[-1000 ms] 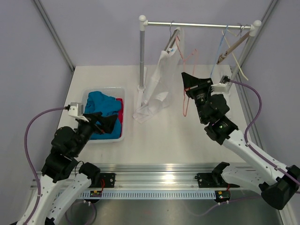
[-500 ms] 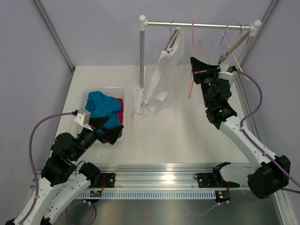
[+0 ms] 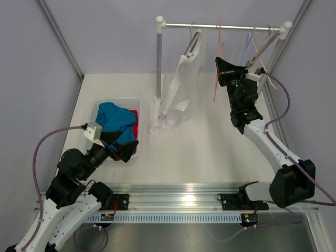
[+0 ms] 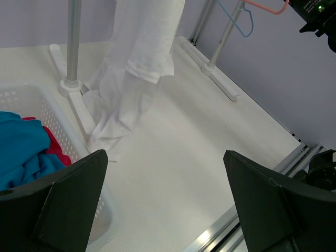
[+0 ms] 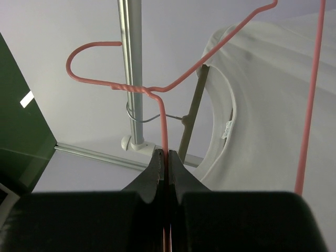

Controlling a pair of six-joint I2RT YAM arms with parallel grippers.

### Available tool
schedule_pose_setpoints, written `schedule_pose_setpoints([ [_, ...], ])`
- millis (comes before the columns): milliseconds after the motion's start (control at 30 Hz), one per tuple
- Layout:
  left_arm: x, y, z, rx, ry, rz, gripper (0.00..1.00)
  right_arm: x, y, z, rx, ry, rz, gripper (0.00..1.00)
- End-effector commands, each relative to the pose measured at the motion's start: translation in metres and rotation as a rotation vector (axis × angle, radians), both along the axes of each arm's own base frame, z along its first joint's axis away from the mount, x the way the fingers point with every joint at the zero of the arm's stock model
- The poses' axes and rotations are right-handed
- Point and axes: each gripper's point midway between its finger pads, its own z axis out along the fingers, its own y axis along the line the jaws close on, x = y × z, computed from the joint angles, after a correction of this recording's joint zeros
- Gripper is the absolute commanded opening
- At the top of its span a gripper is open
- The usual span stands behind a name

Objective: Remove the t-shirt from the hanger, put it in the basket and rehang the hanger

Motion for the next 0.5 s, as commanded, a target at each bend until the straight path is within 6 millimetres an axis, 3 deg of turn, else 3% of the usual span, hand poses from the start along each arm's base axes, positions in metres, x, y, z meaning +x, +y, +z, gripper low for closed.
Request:
schedule_pose_setpoints([
  [0,-0.002,-0.006,0.007,-0.002,-0.036,-0.039,0.99,-0.003,-0.008,0.038,0.051,-0.098,0.004,0.00],
  [267,-0.001,-0.006,0.007,0.001,-0.035,-0.034,0.99,0.006,-0.012,0.037,0.058,-0.099,0.003,0.00],
  [467,0.001,-0.003,0.009,0.001,-0.038,-0.014,0.99,0.018,-0.010,0.003,0.029,-0.027,-0.006,0.00],
])
